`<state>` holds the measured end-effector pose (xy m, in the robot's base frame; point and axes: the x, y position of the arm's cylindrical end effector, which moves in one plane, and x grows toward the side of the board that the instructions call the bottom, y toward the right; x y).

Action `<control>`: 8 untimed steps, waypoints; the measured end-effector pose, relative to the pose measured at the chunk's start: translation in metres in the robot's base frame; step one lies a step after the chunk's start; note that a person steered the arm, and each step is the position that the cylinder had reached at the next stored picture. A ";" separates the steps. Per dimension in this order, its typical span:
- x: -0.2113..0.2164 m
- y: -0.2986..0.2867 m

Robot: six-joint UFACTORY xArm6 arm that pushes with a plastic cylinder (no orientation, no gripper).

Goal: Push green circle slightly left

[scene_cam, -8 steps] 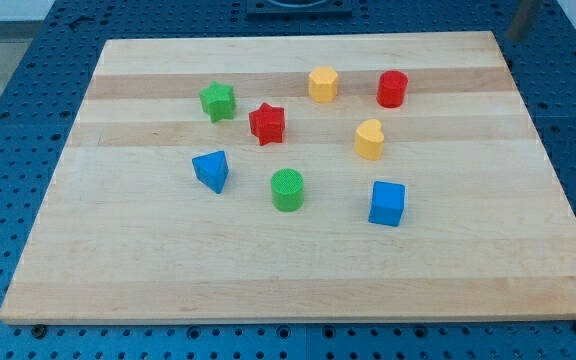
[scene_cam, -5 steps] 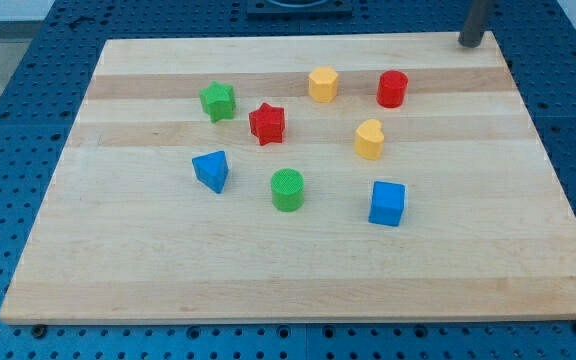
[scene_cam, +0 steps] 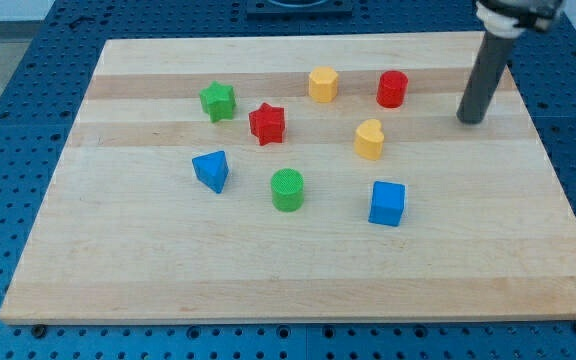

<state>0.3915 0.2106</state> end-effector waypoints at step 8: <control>0.127 -0.266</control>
